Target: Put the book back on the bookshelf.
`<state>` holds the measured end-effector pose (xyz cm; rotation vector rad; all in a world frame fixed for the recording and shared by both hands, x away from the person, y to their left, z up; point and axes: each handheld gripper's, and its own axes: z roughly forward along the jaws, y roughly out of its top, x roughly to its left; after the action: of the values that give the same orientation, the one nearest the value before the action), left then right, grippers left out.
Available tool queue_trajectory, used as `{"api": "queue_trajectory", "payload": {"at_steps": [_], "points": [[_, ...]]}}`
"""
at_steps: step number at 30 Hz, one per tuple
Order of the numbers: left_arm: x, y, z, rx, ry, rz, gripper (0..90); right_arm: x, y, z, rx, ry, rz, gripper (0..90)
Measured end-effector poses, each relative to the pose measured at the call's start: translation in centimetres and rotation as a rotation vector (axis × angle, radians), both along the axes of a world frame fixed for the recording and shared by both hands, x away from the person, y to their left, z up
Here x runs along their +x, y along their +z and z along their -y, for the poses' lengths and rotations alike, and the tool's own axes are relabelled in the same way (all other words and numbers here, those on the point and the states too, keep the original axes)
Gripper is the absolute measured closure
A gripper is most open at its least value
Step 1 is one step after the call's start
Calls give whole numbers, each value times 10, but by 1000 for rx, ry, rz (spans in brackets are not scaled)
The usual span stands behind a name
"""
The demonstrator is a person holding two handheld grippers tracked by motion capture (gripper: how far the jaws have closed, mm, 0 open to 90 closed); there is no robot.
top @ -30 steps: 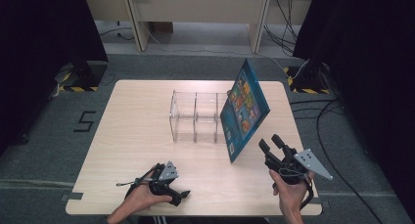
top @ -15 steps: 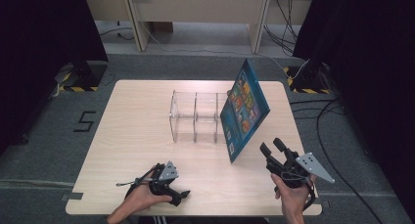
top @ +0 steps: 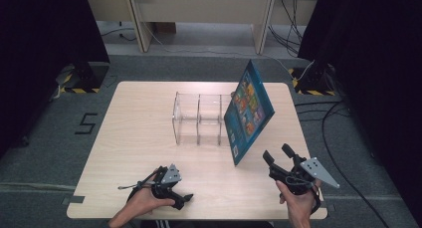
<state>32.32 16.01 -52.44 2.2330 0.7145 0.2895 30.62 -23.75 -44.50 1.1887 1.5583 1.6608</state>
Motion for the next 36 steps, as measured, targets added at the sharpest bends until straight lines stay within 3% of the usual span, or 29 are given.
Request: {"api": "queue_trajectory", "payload": {"at_steps": [36], "points": [[0, 0, 0, -2, 1, -2, 0, -19, -20, 15, -43, 70, -112, 202]]}}
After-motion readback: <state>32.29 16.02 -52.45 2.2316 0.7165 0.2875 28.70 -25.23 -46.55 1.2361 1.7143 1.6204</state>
